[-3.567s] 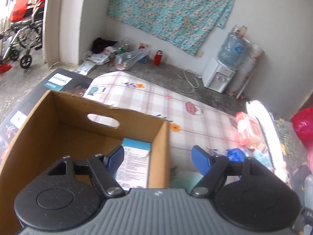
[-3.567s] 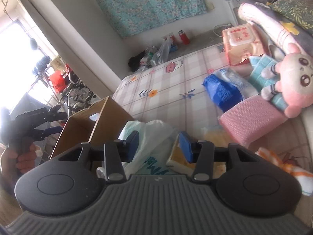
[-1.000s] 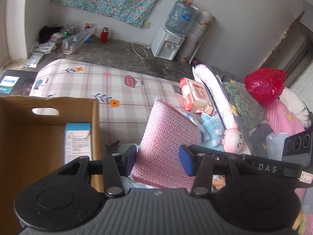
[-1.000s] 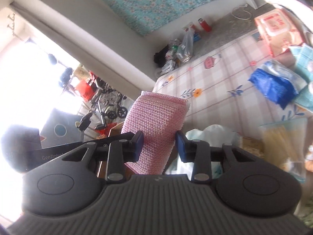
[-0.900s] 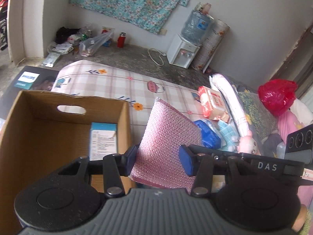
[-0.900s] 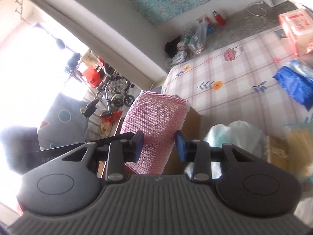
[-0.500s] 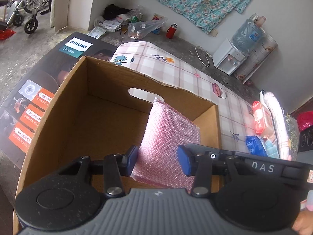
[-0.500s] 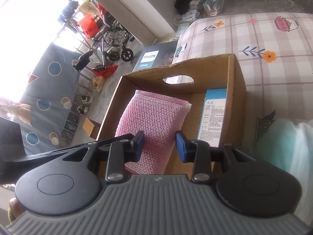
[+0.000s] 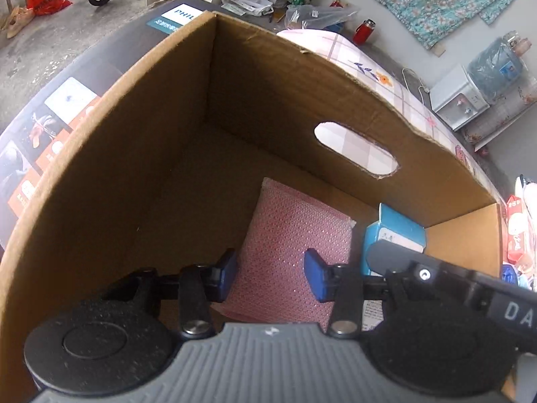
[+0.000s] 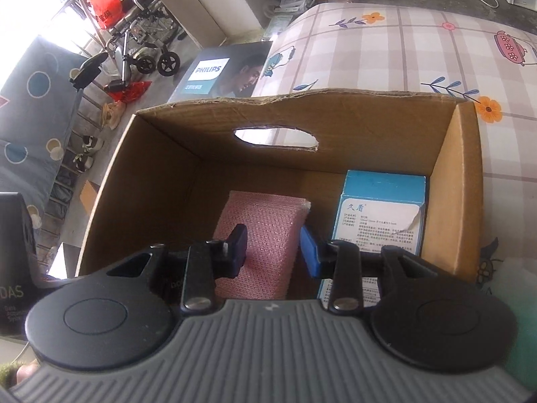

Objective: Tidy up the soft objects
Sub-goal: 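Carry the pink pad with the left tool into the cardboard box and release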

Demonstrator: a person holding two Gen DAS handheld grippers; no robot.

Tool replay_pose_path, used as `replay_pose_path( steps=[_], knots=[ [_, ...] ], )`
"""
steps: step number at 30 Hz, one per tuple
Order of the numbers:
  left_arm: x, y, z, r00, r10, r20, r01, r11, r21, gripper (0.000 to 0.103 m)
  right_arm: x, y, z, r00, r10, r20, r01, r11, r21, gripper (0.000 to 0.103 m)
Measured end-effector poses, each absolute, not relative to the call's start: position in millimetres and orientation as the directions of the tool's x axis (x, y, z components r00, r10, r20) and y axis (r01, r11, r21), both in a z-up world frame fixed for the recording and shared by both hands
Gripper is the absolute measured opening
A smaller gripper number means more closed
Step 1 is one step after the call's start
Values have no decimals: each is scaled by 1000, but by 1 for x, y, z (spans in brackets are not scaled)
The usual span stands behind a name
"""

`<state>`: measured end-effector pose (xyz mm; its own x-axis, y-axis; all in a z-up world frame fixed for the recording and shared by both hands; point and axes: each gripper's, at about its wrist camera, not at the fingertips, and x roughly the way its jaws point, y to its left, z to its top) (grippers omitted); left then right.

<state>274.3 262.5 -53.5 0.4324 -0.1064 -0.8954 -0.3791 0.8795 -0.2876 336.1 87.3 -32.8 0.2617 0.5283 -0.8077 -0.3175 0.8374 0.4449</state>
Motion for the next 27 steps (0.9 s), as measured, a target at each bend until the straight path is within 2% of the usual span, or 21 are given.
replay_pose_path(
  steps=[4,7,12,22,23,26,27],
  knots=[
    [276,257,-48,418,-68,-906,-356,905,-232,57,325,67,-13,265,605,-751,-341,787,514,35],
    [285,251,-59,355,-88,-931,-350,911,-220,55,311,40,5,288,661,-693,-355,746,564,35],
    [290,238,-57,386,-71,-920,-351,911,-217,50,279,-14,31,334,717,-612,-366,697,616,35],
    [301,216,-54,435,-18,-900,-312,935,-170,50,242,-93,34,420,684,-596,-314,726,612,35],
    [299,215,-53,437,-12,-899,-312,936,-165,52,238,-97,31,423,683,-596,-308,727,614,35],
    [293,216,-44,425,-6,-905,-317,936,-155,69,226,-105,26,433,680,-592,-304,728,614,36],
    [289,215,-38,435,-5,-900,-310,938,-155,70,222,-107,25,437,681,-588,-306,727,614,36]
  ],
)
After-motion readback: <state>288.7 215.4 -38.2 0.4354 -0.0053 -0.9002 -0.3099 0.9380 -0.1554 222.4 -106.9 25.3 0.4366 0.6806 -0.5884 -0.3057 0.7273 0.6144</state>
